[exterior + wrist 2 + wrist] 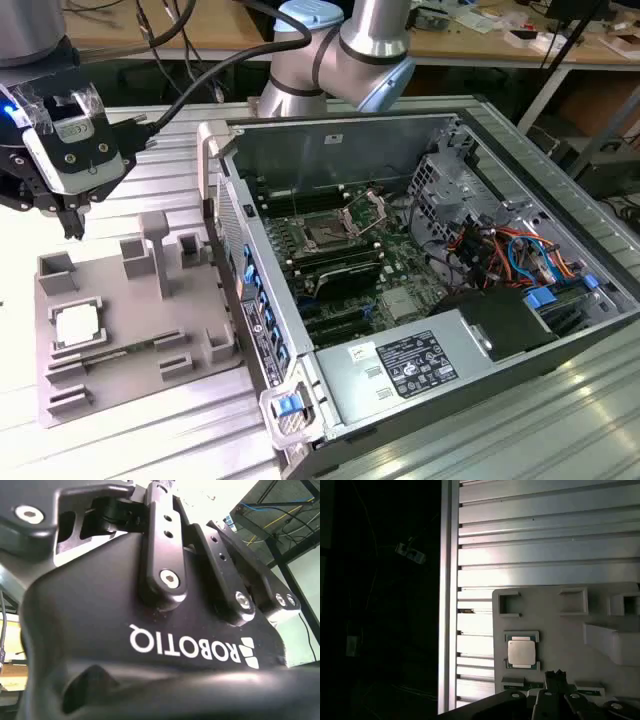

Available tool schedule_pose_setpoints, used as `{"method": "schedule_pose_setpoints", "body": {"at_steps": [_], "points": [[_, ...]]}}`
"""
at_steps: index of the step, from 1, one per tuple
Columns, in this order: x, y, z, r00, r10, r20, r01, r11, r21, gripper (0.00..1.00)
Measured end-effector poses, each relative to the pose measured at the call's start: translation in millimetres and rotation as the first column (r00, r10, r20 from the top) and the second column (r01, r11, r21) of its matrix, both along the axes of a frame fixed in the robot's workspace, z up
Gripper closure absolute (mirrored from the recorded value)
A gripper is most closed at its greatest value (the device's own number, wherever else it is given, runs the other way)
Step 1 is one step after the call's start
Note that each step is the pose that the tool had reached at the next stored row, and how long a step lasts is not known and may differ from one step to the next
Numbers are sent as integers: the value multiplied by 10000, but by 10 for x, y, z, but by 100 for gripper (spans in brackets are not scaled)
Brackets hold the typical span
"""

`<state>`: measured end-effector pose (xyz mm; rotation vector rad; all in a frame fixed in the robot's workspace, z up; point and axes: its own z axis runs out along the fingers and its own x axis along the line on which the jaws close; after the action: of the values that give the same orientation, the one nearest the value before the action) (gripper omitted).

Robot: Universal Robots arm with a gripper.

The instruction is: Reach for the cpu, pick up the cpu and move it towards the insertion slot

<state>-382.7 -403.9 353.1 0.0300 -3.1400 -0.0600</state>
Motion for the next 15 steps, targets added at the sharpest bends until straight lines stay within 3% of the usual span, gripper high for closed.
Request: {"method": "schedule_pose_setpoints", "body": {"at_steps": [15], "points": [[-19,0,-20,10000,0,0,0,10000,1,89]]}}
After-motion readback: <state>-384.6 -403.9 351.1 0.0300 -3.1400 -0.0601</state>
